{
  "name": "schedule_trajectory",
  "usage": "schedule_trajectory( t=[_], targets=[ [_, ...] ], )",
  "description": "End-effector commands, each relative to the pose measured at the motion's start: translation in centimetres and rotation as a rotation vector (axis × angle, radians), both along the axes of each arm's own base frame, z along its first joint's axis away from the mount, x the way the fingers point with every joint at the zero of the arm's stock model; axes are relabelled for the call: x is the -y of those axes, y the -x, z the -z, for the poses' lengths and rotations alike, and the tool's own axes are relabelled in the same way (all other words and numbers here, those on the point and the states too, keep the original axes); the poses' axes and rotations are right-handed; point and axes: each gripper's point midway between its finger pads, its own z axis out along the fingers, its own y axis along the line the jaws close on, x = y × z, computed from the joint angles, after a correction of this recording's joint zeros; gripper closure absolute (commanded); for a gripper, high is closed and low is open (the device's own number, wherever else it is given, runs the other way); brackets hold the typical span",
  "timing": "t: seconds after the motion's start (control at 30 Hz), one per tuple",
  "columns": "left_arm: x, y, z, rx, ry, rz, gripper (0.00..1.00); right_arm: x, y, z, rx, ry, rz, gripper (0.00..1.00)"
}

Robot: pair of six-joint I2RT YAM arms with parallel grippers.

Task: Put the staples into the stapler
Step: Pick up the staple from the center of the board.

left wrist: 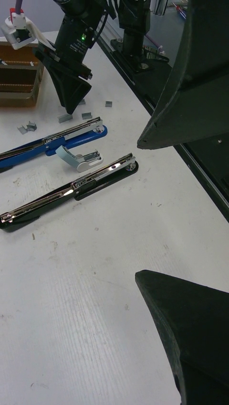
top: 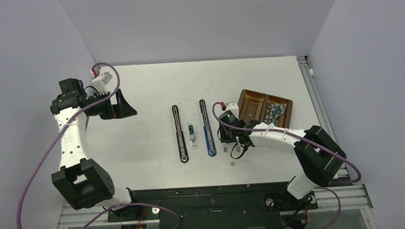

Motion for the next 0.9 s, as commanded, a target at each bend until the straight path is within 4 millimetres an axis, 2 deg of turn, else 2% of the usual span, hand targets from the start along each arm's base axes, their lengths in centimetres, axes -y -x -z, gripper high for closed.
schedule_trajectory(
  t=[0.0, 0.2, 0.53, 0.77, 0.87],
  targets=[
    [0.5, 0.2, -1.2, 0.058, 0.013, 0.035, 0.04, -0.8, -2.2, -0.9, 0.044, -0.079, 0.044, 0.69],
    [0.6, 0.1, -1.3, 0.059, 0.022, 0.036, 0.04, -0.4, -2.8, 0.2, 0.012, -0.069, 0.053, 0.65],
    [0.6, 0.2, -1.6, 0.065, 0.023, 0.039, 0.04, -0.9, -2.3, 1.3, -0.025, -0.08, 0.014, 0.69],
    [0.7, 0.3, -1.9, 0.071, 0.022, 0.041, 0.04, -0.3, -2.2, 1.9, -0.039, -0.055, 0.033, 0.87],
    [0.7, 0.4, -2.2, 0.079, 0.02, 0.045, 0.04, -0.1, -2.4, 1.8, -0.043, -0.067, 0.04, 0.91]
  ],
)
